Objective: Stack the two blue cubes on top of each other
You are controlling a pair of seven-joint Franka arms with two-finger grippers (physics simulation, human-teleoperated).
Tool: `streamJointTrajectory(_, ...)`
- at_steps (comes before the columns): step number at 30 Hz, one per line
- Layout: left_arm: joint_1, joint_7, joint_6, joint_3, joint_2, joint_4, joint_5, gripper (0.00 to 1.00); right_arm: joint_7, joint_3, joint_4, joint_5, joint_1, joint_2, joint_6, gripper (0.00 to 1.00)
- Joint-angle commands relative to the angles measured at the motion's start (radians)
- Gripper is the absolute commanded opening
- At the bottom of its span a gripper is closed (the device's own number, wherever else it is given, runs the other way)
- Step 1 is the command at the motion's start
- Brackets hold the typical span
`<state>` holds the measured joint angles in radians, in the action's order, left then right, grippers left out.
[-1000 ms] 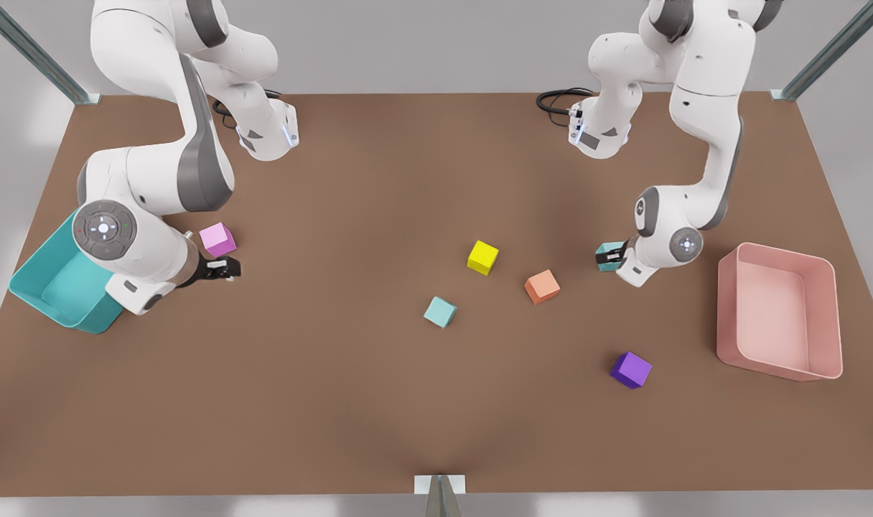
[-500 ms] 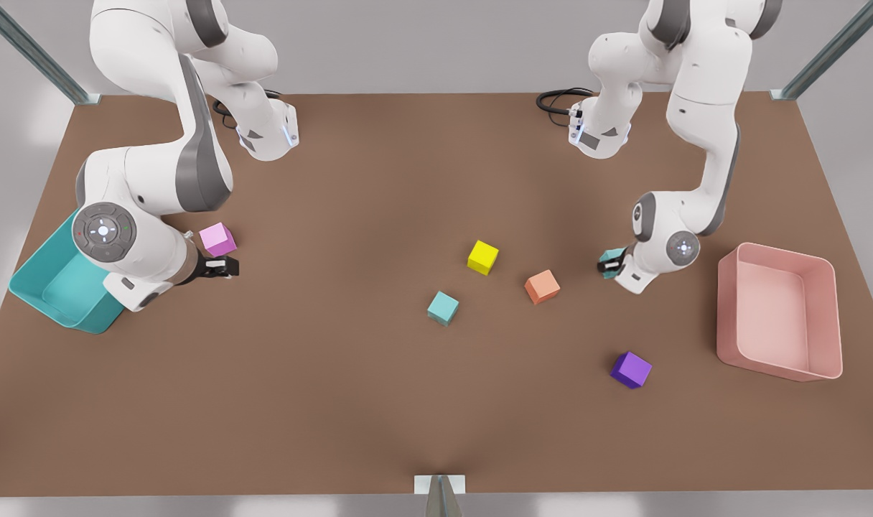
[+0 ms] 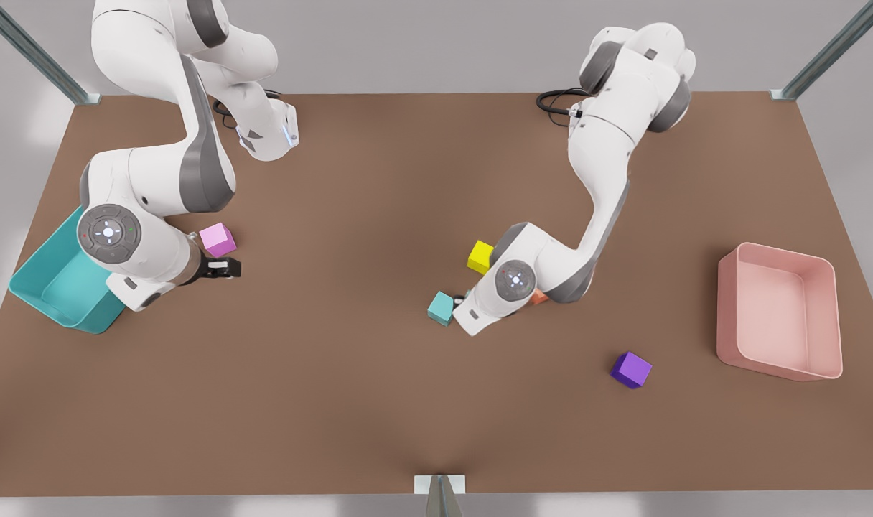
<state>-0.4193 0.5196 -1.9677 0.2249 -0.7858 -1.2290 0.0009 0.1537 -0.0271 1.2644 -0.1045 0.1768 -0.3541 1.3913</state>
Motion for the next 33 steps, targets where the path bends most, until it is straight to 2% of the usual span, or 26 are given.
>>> streamJointTrajectory(1, -0.015, 0.451, -0.030, 0.002, -0.006, 0.006, -0.009, 0.61, 0.021, -0.001, 0.000, 0.000, 0.000, 0.001, 0.000, 1.00)
streamJointTrajectory(4, -0.045, 0.468, 0.001, 0.042, -0.027, 0.006, -0.010, 0.61, 0.009, -0.001, 0.003, 0.002, -0.002, 0.001, -0.001, 1.00)
streamJointTrajectory(19, -0.073, 0.462, -0.077, 0.044, -0.118, 0.037, -0.005, 0.61, 0.010, -0.002, 0.009, 0.000, 0.004, -0.002, 0.002, 1.00)
streamJointTrajectory(20, -0.073, 0.462, -0.079, 0.042, -0.119, 0.037, -0.005, 0.70, 0.004, -0.002, 0.009, -0.003, 0.003, 0.001, 0.003, 1.00)
streamJointTrajectory(21, -0.073, 0.464, -0.091, 0.042, -0.119, 0.039, -0.005, 1.00, -0.042, -0.001, 0.004, -0.004, -0.003, 0.004, 0.005, 1.00)
streamJointTrajectory(26, -0.062, 0.468, -0.074, 0.042, -0.099, 0.045, -0.007, 1.00, -0.108, 0.001, 0.006, -0.012, 0.003, 0.007, 0.009, 1.00)
streamJointTrajectory(31, 0.011, 0.464, 0.231, 0.039, 0.063, 0.065, 0.036, 1.00, -0.106, -0.001, 0.007, -0.017, 0.006, 0.004, 0.011, 1.00)
streamJointTrajectory(33, 0.120, 0.453, 0.542, 0.044, 0.146, 0.209, 0.070, 1.00, -0.106, -0.002, 0.007, -0.018, 0.006, 0.003, 0.014, 1.00)
